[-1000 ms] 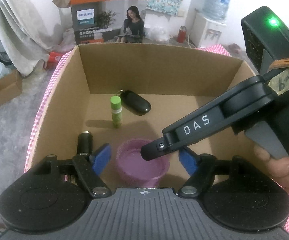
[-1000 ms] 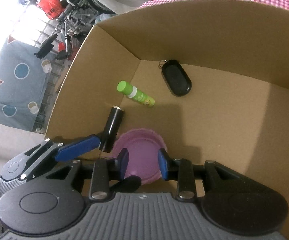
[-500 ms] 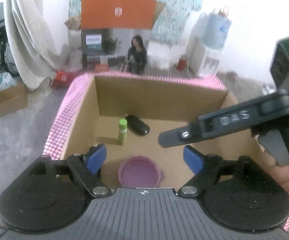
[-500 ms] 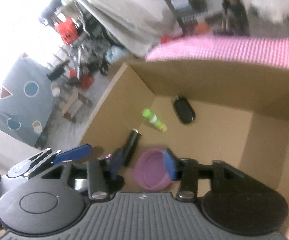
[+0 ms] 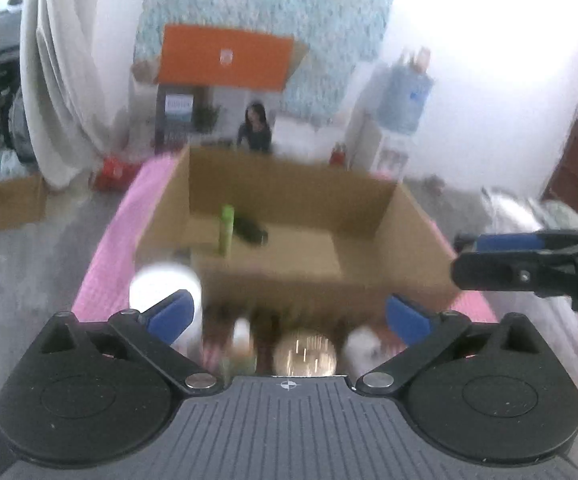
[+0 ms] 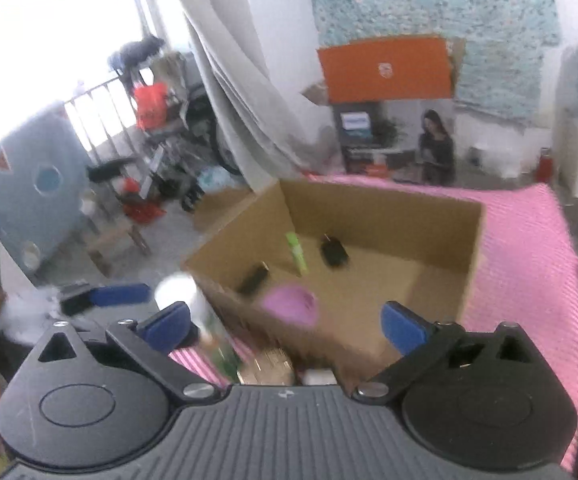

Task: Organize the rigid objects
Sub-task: 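Withdraw the right gripper from the box back over the table objects, then grasp the black tape roll by its rim with the right gripper, then carry the black tape roll into the box and open the right gripper, then move the right gripper back to the white plug charger, then grasp the white plug charger with the right gripper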

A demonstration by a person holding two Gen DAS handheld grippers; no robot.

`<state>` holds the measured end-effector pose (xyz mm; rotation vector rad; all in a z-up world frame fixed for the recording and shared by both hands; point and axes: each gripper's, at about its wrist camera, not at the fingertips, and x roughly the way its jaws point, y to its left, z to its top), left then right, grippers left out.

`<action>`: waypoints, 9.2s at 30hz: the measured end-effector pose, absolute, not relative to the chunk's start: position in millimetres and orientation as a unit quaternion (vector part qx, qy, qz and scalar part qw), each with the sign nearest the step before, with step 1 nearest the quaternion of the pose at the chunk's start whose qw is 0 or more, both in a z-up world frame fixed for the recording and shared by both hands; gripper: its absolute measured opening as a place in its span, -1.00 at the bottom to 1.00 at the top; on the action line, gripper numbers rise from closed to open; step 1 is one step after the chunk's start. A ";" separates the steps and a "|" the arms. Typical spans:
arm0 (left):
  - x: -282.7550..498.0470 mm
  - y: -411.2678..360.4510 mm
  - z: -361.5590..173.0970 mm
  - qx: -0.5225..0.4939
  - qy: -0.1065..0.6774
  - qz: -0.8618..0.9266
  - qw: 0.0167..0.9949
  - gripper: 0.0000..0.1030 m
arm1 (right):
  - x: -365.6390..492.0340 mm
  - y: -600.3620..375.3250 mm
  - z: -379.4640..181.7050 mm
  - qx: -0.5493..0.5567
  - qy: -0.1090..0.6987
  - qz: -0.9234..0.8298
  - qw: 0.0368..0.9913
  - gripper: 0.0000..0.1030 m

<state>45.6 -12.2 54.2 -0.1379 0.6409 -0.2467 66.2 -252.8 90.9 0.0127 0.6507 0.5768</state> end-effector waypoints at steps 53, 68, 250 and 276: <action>12.8 -18.6 -47.1 0.040 0.403 -0.139 0.904 0.50 | 32.5 -199.6 -33.5 0.098 0.409 0.296 0.858 0.00; 21.4 -25.6 -43.6 0.024 0.406 -0.165 0.898 0.31 | 51.6 -196.6 -51.3 0.094 0.436 0.303 0.842 -0.41; 60.4 -108.3 -31.6 0.021 0.378 -0.263 0.887 -0.19 | 89.5 -336.5 -63.5 0.372 0.463 0.213 0.776 -0.46; 60.5 -132.6 -54.0 0.075 0.397 -0.243 0.882 -0.49 | 81.4 -338.9 -71.5 0.387 0.464 0.206 0.770 -0.33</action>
